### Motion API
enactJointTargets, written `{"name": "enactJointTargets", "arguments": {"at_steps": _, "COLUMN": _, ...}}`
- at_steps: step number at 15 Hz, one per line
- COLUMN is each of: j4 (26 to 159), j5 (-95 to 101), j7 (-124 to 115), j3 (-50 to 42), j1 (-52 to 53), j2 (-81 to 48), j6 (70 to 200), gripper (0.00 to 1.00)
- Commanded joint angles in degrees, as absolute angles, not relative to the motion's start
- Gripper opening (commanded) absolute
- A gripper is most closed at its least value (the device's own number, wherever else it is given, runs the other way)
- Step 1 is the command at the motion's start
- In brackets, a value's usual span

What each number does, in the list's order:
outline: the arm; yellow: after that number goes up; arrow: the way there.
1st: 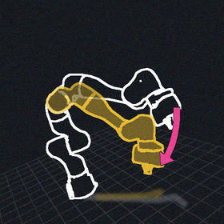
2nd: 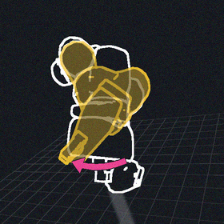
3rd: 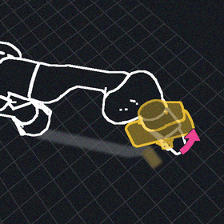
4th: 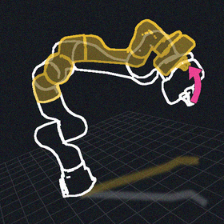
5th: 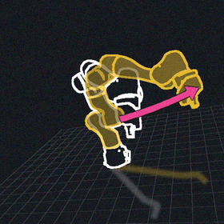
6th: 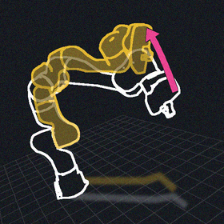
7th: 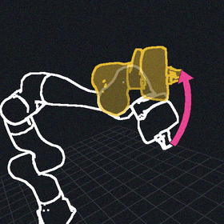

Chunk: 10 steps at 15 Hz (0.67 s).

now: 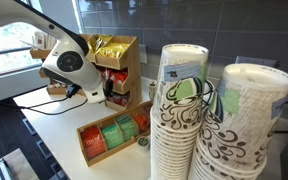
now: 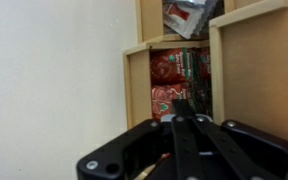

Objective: Pick up the red sachet from the kitchen counter and put it in the bottom far right tray

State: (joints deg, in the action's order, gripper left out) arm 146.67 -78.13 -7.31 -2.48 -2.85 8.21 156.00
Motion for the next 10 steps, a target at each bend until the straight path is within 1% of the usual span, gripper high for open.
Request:
{"name": "enactJointTargets", "arguments": {"at_steps": 1, "j4": 145.1, "j5": -80.7, "j7": -5.1, "j3": -2.0, "j1": -2.1, "j2": 5.8, "j6": 157.2, "gripper": 0.02}}
{"name": "enactJointTargets", "arguments": {"at_steps": 2, "j4": 145.0, "j5": -80.3, "j7": -4.4, "j3": -2.0, "j1": -2.2, "j2": 5.8, "j6": 156.6, "gripper": 0.27}}
{"name": "enactJointTargets", "arguments": {"at_steps": 3, "j4": 145.0, "j5": -80.2, "j7": -4.1, "j3": -2.1, "j1": -2.3, "j2": 5.8, "j6": 156.4, "gripper": 0.27}}
{"name": "enactJointTargets", "arguments": {"at_steps": 4, "j4": 145.2, "j5": -79.8, "j7": -4.2, "j3": -2.3, "j1": -2.6, "j2": 6.0, "j6": 156.1, "gripper": 0.31}}
{"name": "enactJointTargets", "arguments": {"at_steps": 8, "j4": 147.7, "j5": -77.5, "j7": -5.6, "j3": -3.1, "j1": -3.5, "j2": 7.6, "j6": 155.0, "gripper": 0.58}}
{"name": "enactJointTargets", "arguments": {"at_steps": 10, "j4": 148.7, "j5": -76.4, "j7": -6.2, "j3": -3.4, "j1": -4.1, "j2": 8.3, "j6": 154.7, "gripper": 0.74}}
